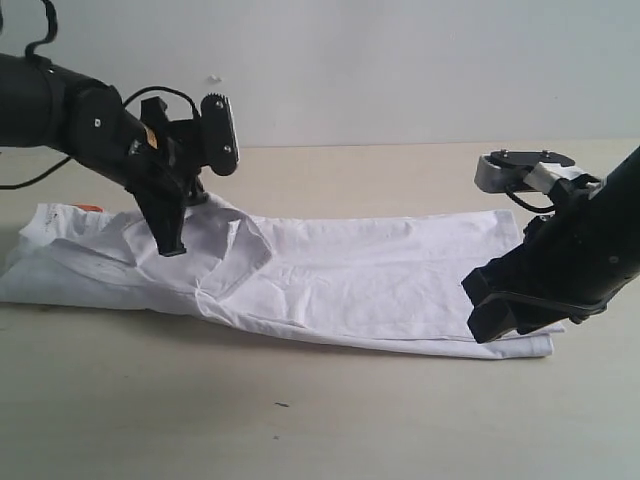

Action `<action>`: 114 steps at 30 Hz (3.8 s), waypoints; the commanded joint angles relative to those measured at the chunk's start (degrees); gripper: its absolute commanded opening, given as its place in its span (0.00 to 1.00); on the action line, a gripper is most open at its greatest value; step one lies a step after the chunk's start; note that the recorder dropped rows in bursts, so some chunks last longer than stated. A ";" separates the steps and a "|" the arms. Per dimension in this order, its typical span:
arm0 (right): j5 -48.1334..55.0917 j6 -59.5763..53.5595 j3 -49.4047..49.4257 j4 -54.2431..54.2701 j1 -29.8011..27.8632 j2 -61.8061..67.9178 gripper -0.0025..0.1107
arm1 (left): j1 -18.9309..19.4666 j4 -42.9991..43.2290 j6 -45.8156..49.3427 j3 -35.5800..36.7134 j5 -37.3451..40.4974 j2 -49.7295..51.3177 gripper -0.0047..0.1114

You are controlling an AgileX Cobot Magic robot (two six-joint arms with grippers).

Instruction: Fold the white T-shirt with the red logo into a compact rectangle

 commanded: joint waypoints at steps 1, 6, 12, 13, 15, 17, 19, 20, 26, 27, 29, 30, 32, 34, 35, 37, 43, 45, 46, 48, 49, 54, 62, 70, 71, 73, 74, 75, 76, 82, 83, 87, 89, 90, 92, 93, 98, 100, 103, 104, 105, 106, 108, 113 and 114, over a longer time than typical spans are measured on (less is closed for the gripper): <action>-0.47 -0.66 0.24 0.23 0.01 -0.52 0.45 | -0.18 -3.33 -0.06 -0.70 -2.96 1.75 0.44; -0.47 -0.66 0.24 0.49 0.01 -0.52 0.45 | -0.18 -3.33 -10.57 -0.68 -9.27 -0.42 0.69; -0.47 -0.94 0.24 0.46 0.01 -0.52 0.45 | -0.42 -3.75 -18.56 -0.68 0.72 -4.10 0.32; -0.47 -0.94 0.24 0.46 0.01 -0.52 0.45 | -0.56 -3.75 -18.22 -0.68 3.77 -4.34 0.24; -0.47 -0.94 0.24 0.46 0.01 -0.52 0.45 | -0.56 -4.13 -18.11 -0.68 10.42 -4.46 0.08; -0.47 -1.05 0.24 0.66 0.01 -0.52 0.45 | -0.56 -6.21 -17.61 -0.68 15.09 -4.46 0.04; -0.47 -1.05 0.24 0.66 0.01 -0.52 0.45 | -0.56 -11.96 -13.82 -0.47 17.87 -4.46 0.04; -0.47 -1.05 0.24 0.66 0.01 -0.52 0.45 | -0.56 -15.86 -11.29 -0.20 18.92 -4.46 0.04; -0.20 -1.05 0.24 0.61 0.01 -0.52 0.45 | -0.56 -28.06 -2.57 0.67 19.95 -2.95 0.04; -0.20 -1.05 0.24 0.61 0.01 -0.52 0.45 | -0.56 -28.06 -3.09 0.67 20.07 -2.54 0.04; -0.20 -1.05 0.24 0.61 0.01 -0.52 0.45 | -0.56 -27.95 -4.02 0.77 20.20 -1.18 0.04; -0.20 -1.05 0.24 0.61 0.01 -0.52 0.45 | -0.56 -27.78 -4.19 0.77 19.94 -0.38 0.04; -0.20 -1.05 0.24 0.61 0.01 -0.52 0.45 | -0.41 -26.57 -5.75 0.77 18.13 1.28 0.04; -0.20 -1.05 0.24 0.61 0.01 -0.52 0.45 | -0.20 -23.23 -9.53 0.77 14.43 2.66 0.04; -0.20 -1.05 0.24 0.61 0.01 -0.52 0.45 | -0.19 -21.21 -11.31 0.77 12.70 3.16 0.04; -0.20 -1.05 0.24 0.61 0.01 -0.52 0.45 | 0.22 -18.73 -14.16 0.77 9.61 4.09 0.04; -0.20 -1.05 0.24 0.61 0.01 -0.52 0.45 | 2.67 -16.03 -15.08 0.77 6.84 6.09 0.04; -0.44 -1.05 0.24 0.61 0.01 -0.52 0.45 | 3.79 -14.79 -15.32 0.77 6.54 6.50 0.04; -0.44 -1.05 0.24 0.61 0.01 -0.52 0.45 | 4.37 -14.53 -15.41 0.77 6.25 6.60 0.04; -0.43 -1.05 0.24 0.72 0.01 -0.52 0.45 | 5.45 -13.75 -15.53 0.77 4.22 6.60 0.04; -0.43 -1.05 0.24 0.72 0.01 -0.52 0.45 | 5.92 -13.58 -15.53 0.77 2.67 6.60 0.04; -0.43 -1.05 0.24 0.81 0.01 -0.52 0.45 | 6.50 -11.79 -14.82 0.66 -10.04 6.60 0.04; -0.67 -1.05 0.24 0.74 0.01 -0.52 0.45 | 6.32 -12.04 -14.58 0.56 -24.00 6.22 0.04; -0.67 -1.05 0.24 0.63 0.01 -0.52 0.45 | 9.21 -15.91 -16.09 0.56 -15.32 2.61 0.04; -0.67 -1.05 0.24 0.63 0.01 -0.52 0.45 | 9.72 -16.17 -16.17 0.56 -12.93 2.61 0.04; -0.57 -1.05 0.24 0.63 0.01 -0.52 0.45 | 10.47 -16.30 -16.17 0.56 -8.82 3.32 0.04; -0.46 -1.05 0.24 0.63 0.01 -0.52 0.45 | 10.92 -16.30 -16.17 0.56 -7.78 3.84 0.04; -0.46 -1.05 0.24 0.63 0.01 -0.52 0.45 | 11.20 -16.43 -16.37 0.56 -7.09 4.35 0.04; -0.34 -1.05 0.24 0.63 0.01 -0.52 0.45 | 11.78 -17.00 -16.77 0.56 -6.61 4.94 0.04; -0.22 -1.05 0.24 0.63 0.01 -0.52 0.45 | 12.88 -18.99 -18.49 0.56 -2.04 8.26 0.04; -0.35 -1.05 0.24 0.63 0.01 -0.52 0.45 | 12.88 -18.75 -17.97 0.56 -0.44 8.66 0.04; -0.47 -1.05 0.24 0.63 0.01 -0.52 0.45 | 12.88 -15.36 -17.96 0.56 7.48 9.46 0.04; -0.67 -1.05 0.24 0.63 0.01 -0.52 0.45 | 12.91 -14.93 -17.96 0.56 11.07 9.46 0.04; -0.89 -1.05 0.24 0.63 0.01 -0.52 0.45 | 12.91 -14.93 -17.96 0.56 12.45 9.36 0.04; -1.74 -1.05 0.24 0.63 0.01 -0.52 0.45 | 12.91 -14.93 -18.07 0.56 14.48 9.00 0.04; -2.63 -1.05 0.24 0.63 0.01 -0.52 0.45 | 12.91 -14.93 -18.07 0.56 14.92 8.69 0.04; -12.96 -1.05 0.24 -0.02 0.01 -0.27 0.45 | 12.91 -15.03 -20.10 0.56 11.84 3.63 0.04; -16.94 -1.05 0.24 -1.04 0.01 0.26 0.44 | 12.91 -15.03 -21.91 0.56 9.29 0.58 0.04; -20.29 -0.53 0.24 -2.65 0.01 2.28 0.38 | 12.91 -15.03 -22.68 0.56 6.09 -4.39 0.04; -21.17 -0.28 0.24 -3.06 0.01 3.34 0.35 | 12.91 -15.03 -22.83 0.56 5.76 -5.87 0.04; -22.21 0.47 0.24 -3.60 0.01 4.52 0.32 | 12.91 -15.03 -22.83 0.56 5.76 -7.17 0.04; -22.99 0.75 0.24 -3.77 0.01 5.80 0.29 | 12.91 -15.03 -23.26 0.56 5.88 -8.14 0.04; -24.50 1.02 0.24 -3.87 0.01 8.38 0.23 | 12.91 -15.44 -24.48 0.56 7.35 -10.04 0.04; -25.10 2.87 0.24 -3.87 0.01 12.67 0.11 | 12.91 -21.12 -23.66 0.56 12.23 -11.48 0.11; -25.37 4.22 0.24 -4.24 0.01 12.85 0.11 | 12.91 -22.53 -23.14 0.56 13.12 -11.37 0.16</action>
